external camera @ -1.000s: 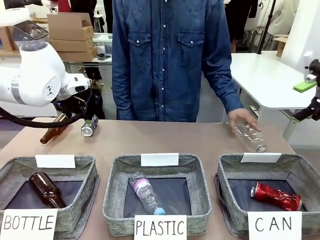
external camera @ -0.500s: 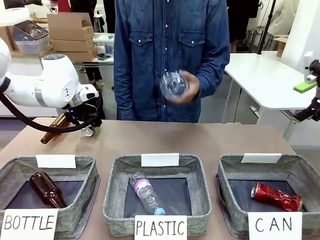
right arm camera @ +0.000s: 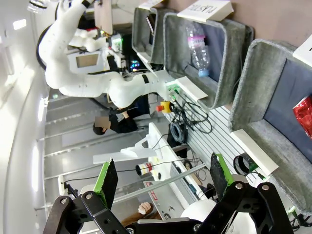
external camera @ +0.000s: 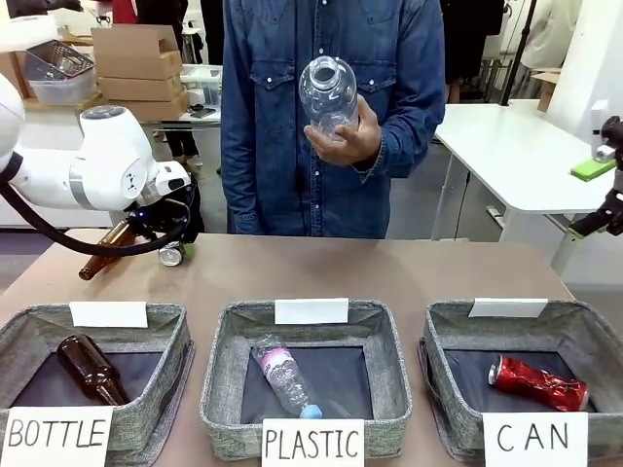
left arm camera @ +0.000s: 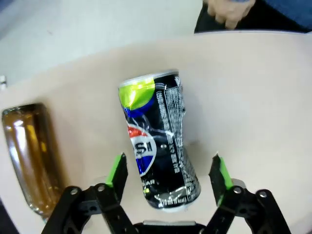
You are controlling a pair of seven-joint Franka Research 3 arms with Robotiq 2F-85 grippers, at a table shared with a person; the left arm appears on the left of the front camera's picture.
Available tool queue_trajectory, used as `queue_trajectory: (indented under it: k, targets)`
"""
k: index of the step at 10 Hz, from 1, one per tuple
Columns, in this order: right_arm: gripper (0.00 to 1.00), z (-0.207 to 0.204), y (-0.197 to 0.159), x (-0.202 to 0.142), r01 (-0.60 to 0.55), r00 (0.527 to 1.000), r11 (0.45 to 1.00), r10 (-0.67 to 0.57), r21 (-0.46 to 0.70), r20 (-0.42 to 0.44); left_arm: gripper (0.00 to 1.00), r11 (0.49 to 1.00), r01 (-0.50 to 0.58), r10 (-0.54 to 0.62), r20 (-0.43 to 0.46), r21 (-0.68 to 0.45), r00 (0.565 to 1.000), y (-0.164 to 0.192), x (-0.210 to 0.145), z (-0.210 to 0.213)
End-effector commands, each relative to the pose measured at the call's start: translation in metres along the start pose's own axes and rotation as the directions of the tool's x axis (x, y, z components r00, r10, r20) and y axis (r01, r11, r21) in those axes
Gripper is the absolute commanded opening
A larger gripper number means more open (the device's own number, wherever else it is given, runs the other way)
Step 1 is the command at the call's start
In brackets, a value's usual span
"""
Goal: Sort the can waste into the basket.
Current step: Pick up the can waste from the table and place it in the right Fabric basket.
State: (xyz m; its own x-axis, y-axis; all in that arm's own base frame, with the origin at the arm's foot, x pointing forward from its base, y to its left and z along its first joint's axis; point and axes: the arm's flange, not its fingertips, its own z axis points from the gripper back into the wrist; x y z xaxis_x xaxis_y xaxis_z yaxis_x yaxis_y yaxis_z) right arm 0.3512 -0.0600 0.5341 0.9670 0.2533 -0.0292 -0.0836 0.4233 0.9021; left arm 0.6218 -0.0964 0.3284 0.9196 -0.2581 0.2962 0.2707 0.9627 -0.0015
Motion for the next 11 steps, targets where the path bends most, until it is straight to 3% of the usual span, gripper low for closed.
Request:
queue_trajectory:
  k: [1, 3, 4, 6, 9, 11]
  targets:
    - [1.0, 0.001, 0.0, -0.003, -0.017, 1.0, 1.0, 0.017, -0.005, -0.008, 0.0, 0.999, -0.027, 0.026, 0.061, 0.022, 0.998, -0.003, -0.005, -0.001]
    - [1.0, 0.001, 0.0, -0.003, -0.017, 1.0, 1.0, 0.017, -0.005, -0.008, 0.0, 0.999, -0.031, 0.029, 0.048, 0.04, 0.998, -0.003, -0.005, -0.007]
    - [1.0, 0.001, 0.0, -0.003, -0.017, 1.0, 1.0, 0.017, -0.005, -0.008, 0.15, 0.998, -0.034, 0.032, 0.037, 0.043, 0.999, -0.004, -0.007, -0.009]
    - [1.0, 0.001, 0.0, -0.003, -0.017, 1.0, 1.0, 0.017, -0.005, -0.008, 0.0, 0.998, -0.034, 0.033, 0.027, 0.046, 0.999, -0.003, -0.008, -0.01]
    - [1.0, 0.001, 0.0, -0.003, -0.017, 1.0, 1.0, 0.017, -0.005, -0.008, 0.0, 0.998, -0.045, 0.044, 0.029, 0.042, 0.999, -0.002, -0.011, -0.007]
    - [1.0, 0.001, 0.0, -0.003, -0.017, 1.0, 1.0, 0.017, -0.005, -0.008, 0.0, 1.0, -0.017, 0.017, 0.027, -0.007, 0.999, -0.002, -0.019, 0.024]
